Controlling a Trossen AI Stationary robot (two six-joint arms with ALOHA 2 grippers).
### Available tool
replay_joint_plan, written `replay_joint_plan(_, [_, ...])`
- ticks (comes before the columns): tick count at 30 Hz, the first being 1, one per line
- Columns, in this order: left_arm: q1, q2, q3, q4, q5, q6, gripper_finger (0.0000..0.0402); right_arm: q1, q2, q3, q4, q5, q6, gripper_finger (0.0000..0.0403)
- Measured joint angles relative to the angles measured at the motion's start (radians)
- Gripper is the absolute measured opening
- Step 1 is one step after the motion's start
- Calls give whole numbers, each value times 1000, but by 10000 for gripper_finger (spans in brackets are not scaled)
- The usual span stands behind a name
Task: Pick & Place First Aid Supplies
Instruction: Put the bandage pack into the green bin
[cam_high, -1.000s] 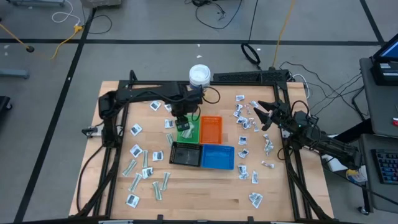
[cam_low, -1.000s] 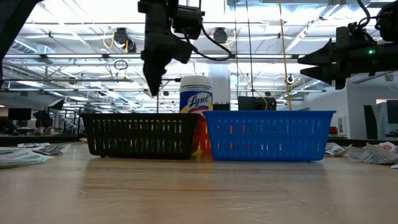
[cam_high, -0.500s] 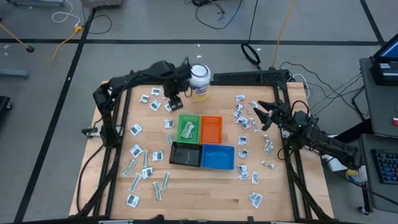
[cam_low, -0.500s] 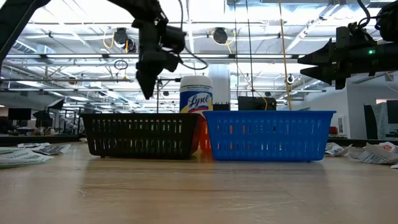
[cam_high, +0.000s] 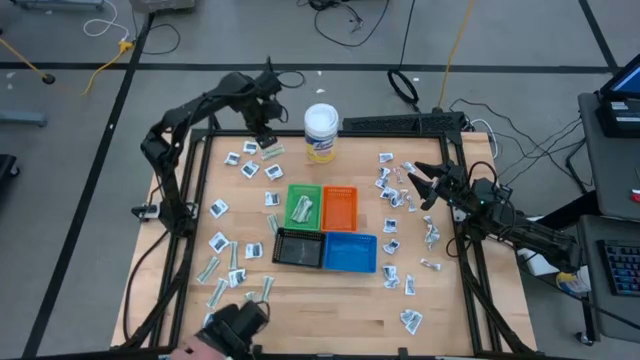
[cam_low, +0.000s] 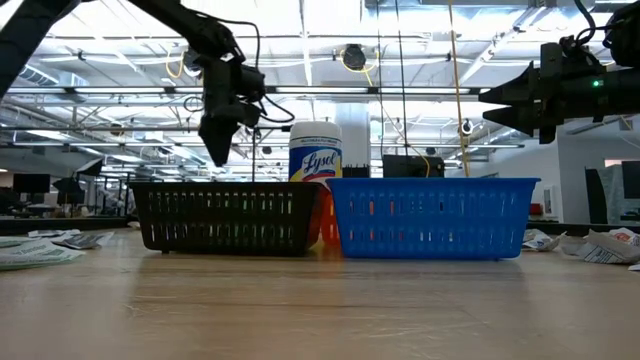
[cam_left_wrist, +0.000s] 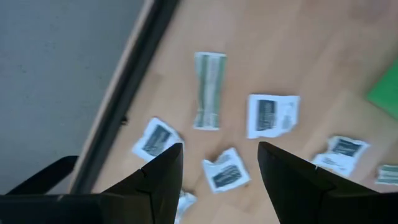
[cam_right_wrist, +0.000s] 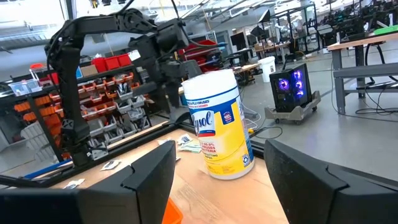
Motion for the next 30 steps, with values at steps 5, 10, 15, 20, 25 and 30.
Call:
replay_joint_plan(5, [28,0,0,7,1,18,214,0,0,0,0,0,0,243])
replay_joint_plan(10, [23,43,0,20,3,12,214,0,0,0,0,0,0,243])
replay_joint_plan(15, [23,118,0,41,5,-56,214,0,0,0,0,0,0,243])
replay_joint_plan(20, [16,179,-4,45,5,-89,214,0,0,0,0,0,0,243])
replay_joint_plan(25, [10,186,-108,151,30,-93,214,0,0,0,0,0,0,243])
replay_joint_plan(30, [5,187,-208,271,27,-79,214,0,0,0,0,0,0,242])
